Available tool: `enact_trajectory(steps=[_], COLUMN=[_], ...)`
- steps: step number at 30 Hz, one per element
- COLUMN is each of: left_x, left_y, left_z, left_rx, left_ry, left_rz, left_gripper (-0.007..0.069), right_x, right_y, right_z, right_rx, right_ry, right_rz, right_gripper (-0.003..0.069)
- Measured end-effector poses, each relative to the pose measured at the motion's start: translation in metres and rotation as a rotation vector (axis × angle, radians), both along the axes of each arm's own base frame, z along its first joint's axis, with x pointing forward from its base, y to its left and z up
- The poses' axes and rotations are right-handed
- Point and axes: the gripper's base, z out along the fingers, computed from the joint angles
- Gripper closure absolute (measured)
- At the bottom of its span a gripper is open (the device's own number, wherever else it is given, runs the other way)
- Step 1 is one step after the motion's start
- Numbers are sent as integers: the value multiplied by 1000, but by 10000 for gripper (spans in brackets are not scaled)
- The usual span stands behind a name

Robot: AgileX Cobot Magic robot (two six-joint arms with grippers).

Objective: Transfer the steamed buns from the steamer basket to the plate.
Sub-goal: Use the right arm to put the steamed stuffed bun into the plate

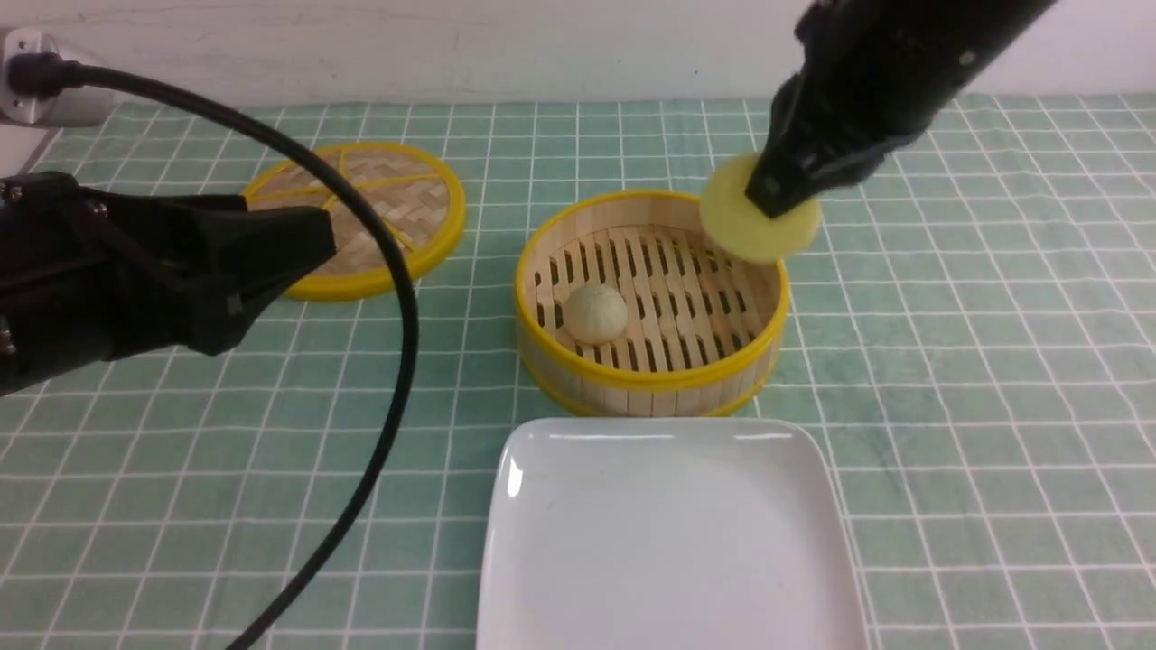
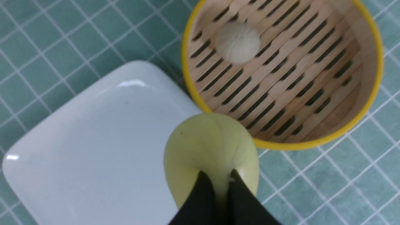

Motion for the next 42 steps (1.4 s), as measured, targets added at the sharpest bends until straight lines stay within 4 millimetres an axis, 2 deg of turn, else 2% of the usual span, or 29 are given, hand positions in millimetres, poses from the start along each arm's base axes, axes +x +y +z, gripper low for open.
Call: enact_trajectory(steps=[2, 6, 10, 17, 23, 25, 31, 34, 36, 38, 39, 40, 42], left_x=[0, 0, 0, 5, 9, 10, 10, 10, 10, 10, 10, 10, 10], left_y=[0, 0, 0, 0, 0, 0, 0, 0, 0, 0, 0, 0, 0], left_z=[0, 0, 0, -4, -8, -9, -9, -9, -9, -9, -9, -9, -9], left_rx=[-1, -2, -2, -3, -5, -5, -7, -8, -8, -8, -8, -9, -9], left_ry=[0, 0, 1, 23, 45, 47, 47, 47, 47, 47, 47, 47, 47], left_rz=[0, -1, -1, -1, 0, 0, 0, 0, 0, 0, 0, 0, 0], left_gripper=[113, 113, 113, 113, 113, 113, 113, 113, 113, 113, 113, 113, 113], right_x=[-13, -27, -30, -18, -2, 0, 2, 2, 2, 2, 2, 3, 4], right_y=[-4, -10, -11, -5, 2, 3, 3, 3, 3, 4, 4, 4, 5], right_z=[-23, -67, -102, -156, -187, -193, -194, -194, -194, -192, -192, -189, -184], right_rx=[-40, -106, -107, -111, -124, -127, -127, -129, -129, -129, -129, -128, -121], right_ry=[78, 220, 258, 240, 209, 204, 197, 196, 195, 198, 198, 202, 190], right_rz=[8, 7, 4, 1, 11, 17, 22, 23, 24, 27, 28, 32, 33], right_gripper=[643, 642, 641, 641, 638, 638, 634, 606, 540, 398, 398, 308, 214])
